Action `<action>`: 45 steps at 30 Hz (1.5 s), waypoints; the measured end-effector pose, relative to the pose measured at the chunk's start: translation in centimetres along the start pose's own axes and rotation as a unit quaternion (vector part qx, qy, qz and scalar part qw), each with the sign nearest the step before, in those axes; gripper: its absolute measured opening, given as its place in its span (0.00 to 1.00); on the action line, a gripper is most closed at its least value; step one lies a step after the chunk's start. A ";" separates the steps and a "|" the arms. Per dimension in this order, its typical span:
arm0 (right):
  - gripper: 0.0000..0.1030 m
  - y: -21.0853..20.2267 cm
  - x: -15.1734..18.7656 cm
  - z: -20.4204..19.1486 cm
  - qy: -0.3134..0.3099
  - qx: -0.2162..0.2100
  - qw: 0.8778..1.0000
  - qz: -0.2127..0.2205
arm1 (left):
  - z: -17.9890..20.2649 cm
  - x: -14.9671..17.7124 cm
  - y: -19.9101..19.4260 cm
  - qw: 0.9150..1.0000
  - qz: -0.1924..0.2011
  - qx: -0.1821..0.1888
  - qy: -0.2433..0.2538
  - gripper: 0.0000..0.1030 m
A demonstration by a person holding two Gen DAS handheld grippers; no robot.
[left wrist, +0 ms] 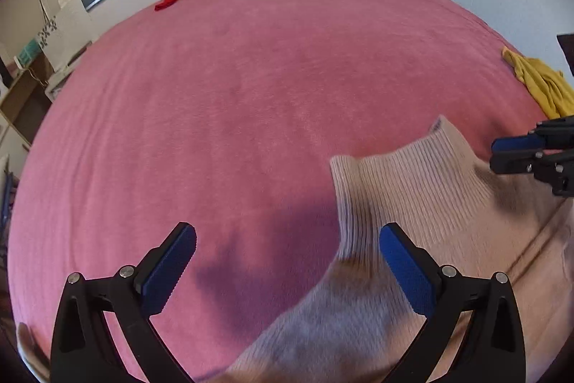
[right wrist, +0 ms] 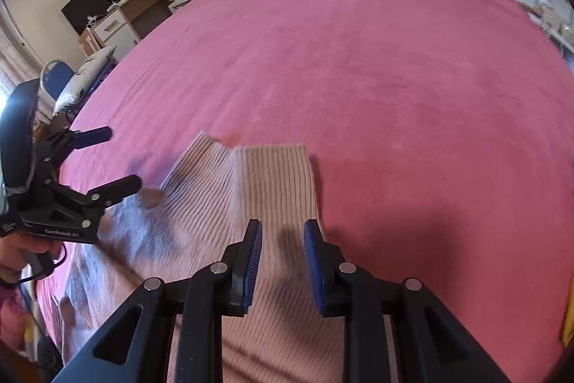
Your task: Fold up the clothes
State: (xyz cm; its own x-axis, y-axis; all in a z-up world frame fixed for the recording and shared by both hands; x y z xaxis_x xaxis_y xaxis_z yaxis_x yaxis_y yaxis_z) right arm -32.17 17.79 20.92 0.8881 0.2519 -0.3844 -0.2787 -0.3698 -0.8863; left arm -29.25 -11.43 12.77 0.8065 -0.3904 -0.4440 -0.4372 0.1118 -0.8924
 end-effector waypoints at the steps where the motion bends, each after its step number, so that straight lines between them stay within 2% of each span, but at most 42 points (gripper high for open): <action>1: 0.23 0.5 -0.4 0.3 -0.003 -0.004 1.000 -0.004 | -0.2 -0.6 0.7 1.000 -0.005 0.005 -0.002 1.00; 6: 0.24 2.6 -1.6 1.9 -0.004 -0.049 0.999 -0.020 | -0.9 -2.6 2.7 1.000 -0.022 0.005 0.007 1.00; 11: 0.25 4.1 -1.9 2.6 0.012 -0.083 0.996 -0.026 | 0.0 -2.3 5.1 0.998 -0.048 0.014 0.045 1.00; 13: 0.23 4.4 -1.9 2.5 0.017 -0.083 0.996 -0.025 | -0.1 -2.1 5.6 0.998 -0.048 0.025 0.038 1.00; 17: 0.10 4.3 -1.6 2.3 0.017 -0.065 0.998 -0.020 | -0.9 -1.4 6.1 0.998 -0.043 0.052 -0.005 1.00; 21: 0.09 2.9 -1.2 1.7 0.006 -0.062 0.998 0.007 | -1.3 -1.2 4.8 0.998 -0.034 0.047 -0.012 1.00; 23: 0.16 2.3 -1.2 1.7 -0.012 -0.051 0.999 0.014 | -1.9 -1.2 4.5 0.999 -0.035 0.037 -0.014 1.00; 26: 0.27 1.9 -1.2 2.8 -0.003 -0.046 0.999 0.005 | -2.7 -1.2 5.2 0.997 -0.053 0.057 -0.028 1.00; 27: 0.27 2.4 -1.3 3.2 0.008 -0.056 0.998 -0.010 | -2.5 -1.1 5.5 0.995 -0.061 0.069 -0.032 1.00; 29: 0.29 3.6 -1.3 3.7 0.031 -0.077 0.996 -0.038 | -1.7 -1.5 6.1 0.996 -0.058 0.057 -0.022 1.00; 31: 0.29 4.3 -1.4 3.2 0.018 -0.074 0.997 -0.029 | -1.1 -1.9 6.7 0.997 -0.055 0.050 -0.023 1.00; 33: 0.23 4.4 -1.4 2.5 0.001 -0.054 0.998 -0.021 | -0.7 -2.4 6.9 0.997 -0.053 0.047 -0.040 1.00; 34: 0.09 4.4 -1.3 2.3 0.000 -0.052 0.998 -0.020 | -0.5 -2.5 6.8 0.997 -0.050 0.046 -0.040 1.00; 35: 0.09 4.3 -1.3 2.3 0.007 -0.055 0.998 -0.020 | -0.3 -2.5 6.8 0.997 -0.046 0.044 -0.041 1.00; 36: 0.08 4.0 -1.2 2.1 0.012 -0.050 0.999 -0.016 | -0.2 -2.6 6.7 0.997 -0.043 0.046 -0.042 0.97; 38: 0.08 3.0 -1.2 1.4 0.012 -0.037 0.999 0.000 | -0.6 -2.4 5.8 0.996 -0.030 0.064 -0.053 0.75; 39: 0.08 2.2 -1.0 1.1 0.012 -0.038 0.999 0.012 | -0.9 -2.4 5.3 0.995 -0.025 0.074 -0.061 0.40; 40: 0.08 1.5 -0.9 1.0 0.014 -0.042 0.999 0.020 | -1.3 -2.3 4.8 0.993 -0.024 0.085 -0.074 0.14; 42: 0.08 -0.4 -0.4 0.5 0.007 -0.051 0.998 0.036 | -2.1 -1.8 3.6 0.987 -0.017 0.122 -0.101 0.14; 45: 0.08 -2.7 0.4 -0.6 -0.012 -0.047 0.998 0.045 | -1.7 -0.4 2.2 0.989 -0.011 0.119 -0.089 0.14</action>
State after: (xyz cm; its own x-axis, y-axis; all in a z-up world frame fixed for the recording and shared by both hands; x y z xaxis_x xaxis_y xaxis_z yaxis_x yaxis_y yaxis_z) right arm -30.87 18.31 23.32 0.8514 0.2346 -0.4691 -0.3212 -0.4738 -0.8200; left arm -31.21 -12.59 11.13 0.8815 -0.2311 -0.4119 -0.3289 0.3255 -0.8865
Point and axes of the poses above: each gripper's, at about its wrist camera, not at the fingertips, and y roughly the way its jaws point, z to its right, x to its underside, the point moved 2 cm from there along y, roughly the way its jaws point, and after that the axes turned 5 degrees about -z, right-handed, at the moved point
